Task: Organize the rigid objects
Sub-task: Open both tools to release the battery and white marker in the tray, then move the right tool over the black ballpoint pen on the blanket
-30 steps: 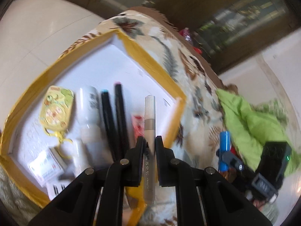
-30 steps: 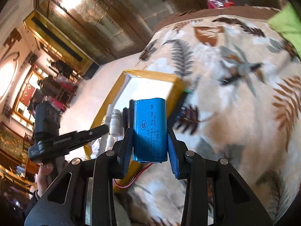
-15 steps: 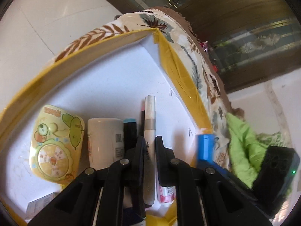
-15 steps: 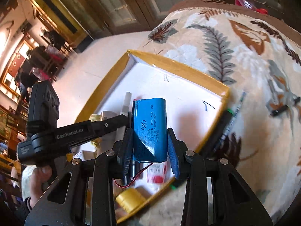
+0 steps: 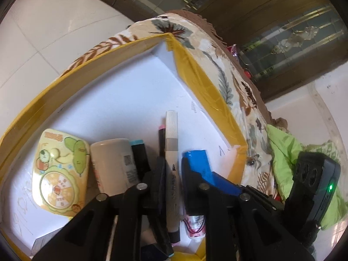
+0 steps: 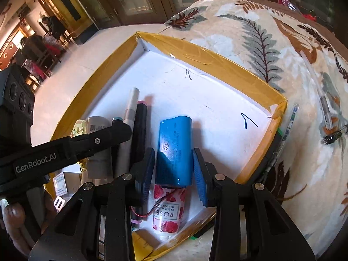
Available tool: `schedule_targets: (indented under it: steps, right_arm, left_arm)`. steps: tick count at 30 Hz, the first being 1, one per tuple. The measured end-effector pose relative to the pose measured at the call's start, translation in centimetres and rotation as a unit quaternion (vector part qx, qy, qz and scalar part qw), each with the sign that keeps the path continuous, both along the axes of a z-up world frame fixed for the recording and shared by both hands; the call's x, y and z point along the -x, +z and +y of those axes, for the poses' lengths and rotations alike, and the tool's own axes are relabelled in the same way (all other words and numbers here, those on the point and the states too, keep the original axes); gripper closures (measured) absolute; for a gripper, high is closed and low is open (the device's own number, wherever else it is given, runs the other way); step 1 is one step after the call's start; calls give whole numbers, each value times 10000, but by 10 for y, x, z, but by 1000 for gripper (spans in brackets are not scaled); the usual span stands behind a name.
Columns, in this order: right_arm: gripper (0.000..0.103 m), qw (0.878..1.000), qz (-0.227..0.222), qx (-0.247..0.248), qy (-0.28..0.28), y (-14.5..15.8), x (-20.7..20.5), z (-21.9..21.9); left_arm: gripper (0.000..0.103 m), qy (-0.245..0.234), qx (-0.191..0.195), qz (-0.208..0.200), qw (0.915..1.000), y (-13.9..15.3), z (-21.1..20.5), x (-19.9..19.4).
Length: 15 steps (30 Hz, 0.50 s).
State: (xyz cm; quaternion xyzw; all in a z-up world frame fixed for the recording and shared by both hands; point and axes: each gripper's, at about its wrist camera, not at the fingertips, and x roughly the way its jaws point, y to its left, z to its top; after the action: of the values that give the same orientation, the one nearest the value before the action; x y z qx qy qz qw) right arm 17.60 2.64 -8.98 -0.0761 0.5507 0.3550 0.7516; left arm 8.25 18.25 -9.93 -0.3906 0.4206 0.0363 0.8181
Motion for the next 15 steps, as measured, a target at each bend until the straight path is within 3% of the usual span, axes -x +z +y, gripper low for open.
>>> schedule_targets:
  steps: [2,3,4,7,11,15]
  right_arm:
    - [66,9999,102,-83,-5,3,-2,-4]
    - [61,9996,191,-221,-64,6,-4,-10]
    - [56,9991,235,-327,-131,10,-6,-15]
    - [52,9945,309,-915,-418,30,-7,-49]
    - [48,9794,436,-1665,-1051,48,-13,-119]
    - [48,9672,507,-1626,-1886,43,-36,-180]
  left_arm:
    - [55,-40,-103,-171,9998,7,-3,1]
    - [36,-46,-135,-313,9994,12,-5,3]
    - [25,-14,-214,-391,9990,17,-6,6]
    - [23,34,-363,-524,9980,26,-7,15]
    - [23,-132,-416,-766,9961,41,-20,22]
    - [23,-457,-400,-1072,9924,57,-58,28]
